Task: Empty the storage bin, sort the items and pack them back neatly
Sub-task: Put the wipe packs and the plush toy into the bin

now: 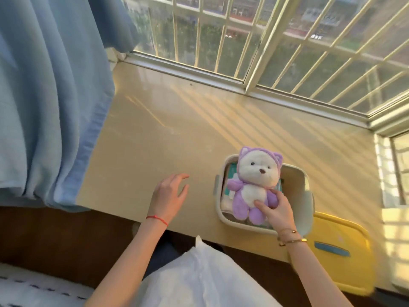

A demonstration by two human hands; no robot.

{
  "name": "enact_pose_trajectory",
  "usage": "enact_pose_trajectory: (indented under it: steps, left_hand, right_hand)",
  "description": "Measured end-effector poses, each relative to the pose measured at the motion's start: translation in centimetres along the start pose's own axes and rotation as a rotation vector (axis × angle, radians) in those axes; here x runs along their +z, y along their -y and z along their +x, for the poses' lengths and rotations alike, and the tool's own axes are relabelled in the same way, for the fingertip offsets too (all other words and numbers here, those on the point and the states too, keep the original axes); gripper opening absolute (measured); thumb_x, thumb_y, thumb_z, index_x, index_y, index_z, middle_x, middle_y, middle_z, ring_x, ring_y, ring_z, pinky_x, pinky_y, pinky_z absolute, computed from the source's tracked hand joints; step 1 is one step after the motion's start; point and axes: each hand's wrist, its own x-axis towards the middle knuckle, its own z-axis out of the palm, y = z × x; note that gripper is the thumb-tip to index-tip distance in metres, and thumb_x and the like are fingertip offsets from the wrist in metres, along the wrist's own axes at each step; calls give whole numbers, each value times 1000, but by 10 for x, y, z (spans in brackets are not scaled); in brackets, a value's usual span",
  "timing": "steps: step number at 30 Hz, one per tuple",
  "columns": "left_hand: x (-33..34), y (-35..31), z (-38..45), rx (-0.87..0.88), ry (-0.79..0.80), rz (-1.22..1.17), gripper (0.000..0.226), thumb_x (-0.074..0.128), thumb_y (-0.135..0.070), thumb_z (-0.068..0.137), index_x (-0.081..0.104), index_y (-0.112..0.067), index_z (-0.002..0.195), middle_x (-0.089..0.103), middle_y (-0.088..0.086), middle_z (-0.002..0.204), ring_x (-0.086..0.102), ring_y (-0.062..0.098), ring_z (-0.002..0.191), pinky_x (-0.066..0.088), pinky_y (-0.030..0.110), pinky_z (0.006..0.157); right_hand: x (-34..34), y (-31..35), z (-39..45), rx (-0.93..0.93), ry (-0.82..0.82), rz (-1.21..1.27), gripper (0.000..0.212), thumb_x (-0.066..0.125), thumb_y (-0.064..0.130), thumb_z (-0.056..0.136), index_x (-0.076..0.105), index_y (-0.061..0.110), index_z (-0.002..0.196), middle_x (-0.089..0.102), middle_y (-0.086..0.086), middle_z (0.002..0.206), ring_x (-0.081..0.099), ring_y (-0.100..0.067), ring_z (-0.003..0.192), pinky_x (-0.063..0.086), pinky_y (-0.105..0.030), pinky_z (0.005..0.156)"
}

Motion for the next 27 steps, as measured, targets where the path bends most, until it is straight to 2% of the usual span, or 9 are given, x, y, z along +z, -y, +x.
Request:
enact_pose_trajectory:
  steps: [3,6,11,14,18,23,27]
  left_hand:
    - [36,-46,-9,-4,5,-26,28,61,-18,87,63,-20,115,66,-1,111,62,19,100,49,32,87]
    - [66,-81,-16,-5,30,-36,28,60,-19,87,63,-21,115,66,-1,111,62,18,99,50,31,84]
    - [103,-116,-20,-4,84,-30,28,60,-18,87,62,-21,115,64,0,114,60,16,104,51,30,86]
    - [115,-126,-18,-13,113,-25,27,60,-18,88,63,-19,114,64,2,116,60,18,105,52,31,84]
    - [126,-130,-13,10,155,-26,26,60,-17,88,62,-18,114,63,3,116,58,18,108,50,30,89]
    - [133,-129,-5,34,234,-21,27,56,-21,91,58,-21,118,59,1,121,54,15,114,51,29,92]
    - [133,-125,-1,48,276,-3,26,56,-23,91,57,-23,118,59,0,121,53,14,115,52,30,90]
  right_hand:
    - [-41,-39,5,17,-37,-91,66,81,45,60,54,20,114,58,-8,108,58,-21,95,49,-37,83]
    - [-67,-70,13,36,-47,-149,57,83,32,66,55,15,112,57,-10,104,57,-24,93,47,-35,81]
    - [-81,-100,28,79,-12,-207,47,80,27,69,55,12,106,56,-13,102,53,-21,86,40,-28,73]
    - [-78,-101,33,96,16,-237,41,76,17,72,55,6,105,51,-18,106,48,-22,87,37,-26,76]
    - [-67,-107,34,110,4,-291,36,66,6,76,54,0,109,44,-20,112,50,-34,100,41,-34,90]
    - [-51,-98,40,156,57,-431,42,62,7,78,50,5,119,40,-16,111,54,-36,89,47,-42,85]
    - [-44,-98,45,195,80,-471,49,64,6,78,47,5,124,39,-16,115,57,-38,91,48,-44,87]
